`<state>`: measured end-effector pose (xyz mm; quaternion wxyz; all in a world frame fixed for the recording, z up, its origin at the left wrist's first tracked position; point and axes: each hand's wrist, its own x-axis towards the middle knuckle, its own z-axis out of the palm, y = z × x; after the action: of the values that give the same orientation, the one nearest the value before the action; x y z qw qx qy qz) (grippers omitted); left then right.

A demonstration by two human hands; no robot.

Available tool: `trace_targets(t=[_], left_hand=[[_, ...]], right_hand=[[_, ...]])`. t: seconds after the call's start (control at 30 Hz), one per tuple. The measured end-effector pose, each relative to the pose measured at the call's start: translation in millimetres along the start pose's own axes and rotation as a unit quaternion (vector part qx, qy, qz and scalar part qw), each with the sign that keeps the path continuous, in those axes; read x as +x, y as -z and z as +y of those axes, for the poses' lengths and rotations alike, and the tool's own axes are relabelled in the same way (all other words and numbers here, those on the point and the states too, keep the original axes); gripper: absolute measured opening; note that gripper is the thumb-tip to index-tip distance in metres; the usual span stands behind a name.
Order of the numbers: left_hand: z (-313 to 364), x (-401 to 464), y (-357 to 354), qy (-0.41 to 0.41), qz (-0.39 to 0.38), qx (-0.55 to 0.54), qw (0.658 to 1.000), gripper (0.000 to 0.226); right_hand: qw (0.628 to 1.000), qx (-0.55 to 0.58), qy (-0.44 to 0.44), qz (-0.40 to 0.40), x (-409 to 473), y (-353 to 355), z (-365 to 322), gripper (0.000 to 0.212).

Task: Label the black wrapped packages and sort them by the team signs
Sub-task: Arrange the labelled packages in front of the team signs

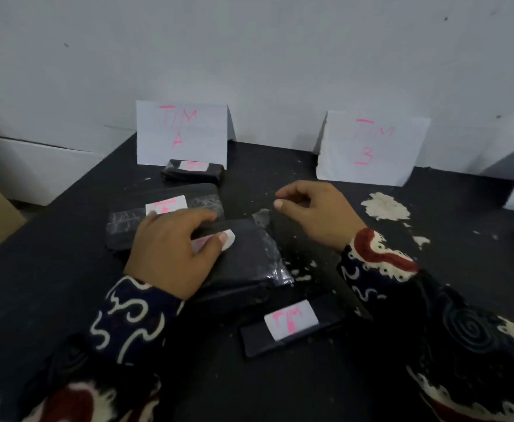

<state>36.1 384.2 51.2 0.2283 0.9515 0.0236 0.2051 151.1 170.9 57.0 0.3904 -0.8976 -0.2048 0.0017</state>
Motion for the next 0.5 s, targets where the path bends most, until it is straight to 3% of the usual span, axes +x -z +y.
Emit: trace_targets(t=[0.13, 0.23, 0.4, 0.5], left_hand=[[11.4, -1.0, 11.8, -0.071, 0.041, 0.002, 0.997, 0.032], [33.4, -7.0, 14.8, -0.122, 0.075, -0.075, 0.987, 0.017], [77.0, -20.6, -12.6, -0.169, 0.017, -0.177, 0.969, 0.008], [96.1, -20.5, -28.0, -0.169, -0.016, -0.222, 0.960, 0.009]], right_hand=[[1.000, -0.002, -0.019, 0.002, -59.0, 13.8, 8.5, 0.015], [0.999, -0.031, -0.026, -0.019, -96.9, 20.4, 13.4, 0.020], [0.983, -0.120, -0.001, -0.138, -134.5, 24.8, 25.4, 0.067], [0.975, -0.170, 0.026, -0.141, -141.3, 17.8, 33.2, 0.079]])
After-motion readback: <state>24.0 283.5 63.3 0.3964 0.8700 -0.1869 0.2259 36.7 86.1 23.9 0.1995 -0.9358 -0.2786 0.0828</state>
